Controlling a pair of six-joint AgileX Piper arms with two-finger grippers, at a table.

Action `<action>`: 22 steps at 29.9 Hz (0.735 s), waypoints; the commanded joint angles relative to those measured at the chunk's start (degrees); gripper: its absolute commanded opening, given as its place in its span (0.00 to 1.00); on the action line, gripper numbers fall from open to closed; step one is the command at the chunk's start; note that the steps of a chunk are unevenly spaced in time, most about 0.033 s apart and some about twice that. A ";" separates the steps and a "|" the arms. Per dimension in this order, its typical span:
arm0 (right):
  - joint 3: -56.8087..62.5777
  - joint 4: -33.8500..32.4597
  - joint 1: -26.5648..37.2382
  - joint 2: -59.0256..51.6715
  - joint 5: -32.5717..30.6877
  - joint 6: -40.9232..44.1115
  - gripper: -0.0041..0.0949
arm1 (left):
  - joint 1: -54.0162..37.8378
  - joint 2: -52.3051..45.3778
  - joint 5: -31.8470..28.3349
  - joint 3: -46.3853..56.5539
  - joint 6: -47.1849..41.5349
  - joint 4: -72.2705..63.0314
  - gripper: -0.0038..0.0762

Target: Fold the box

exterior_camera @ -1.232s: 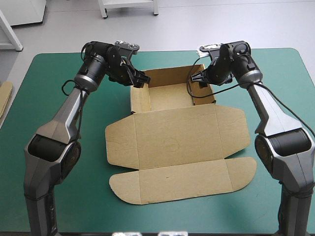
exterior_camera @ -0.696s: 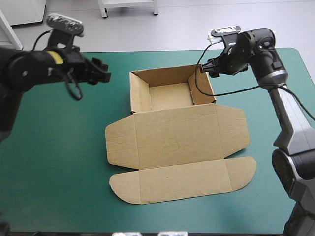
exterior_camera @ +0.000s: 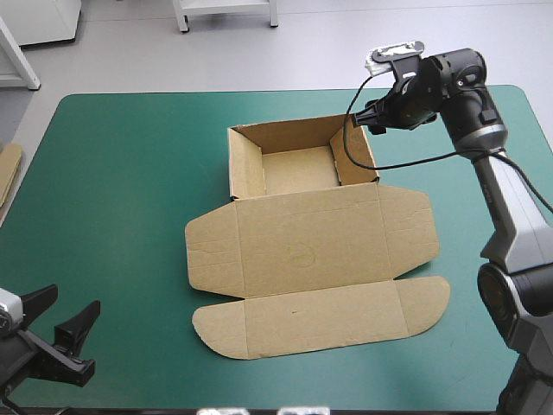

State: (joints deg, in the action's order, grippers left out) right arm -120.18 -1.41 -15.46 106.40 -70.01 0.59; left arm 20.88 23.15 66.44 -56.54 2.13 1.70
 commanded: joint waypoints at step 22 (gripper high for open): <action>-1.57 0.79 0.56 14.92 7.70 -1.52 0.06 | 0.34 0.77 -5.07 7.61 0.10 2.35 0.60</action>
State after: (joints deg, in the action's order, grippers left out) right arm -120.11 1.32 -15.46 125.24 -64.46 0.86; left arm 20.88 23.07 65.98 -47.59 2.34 3.73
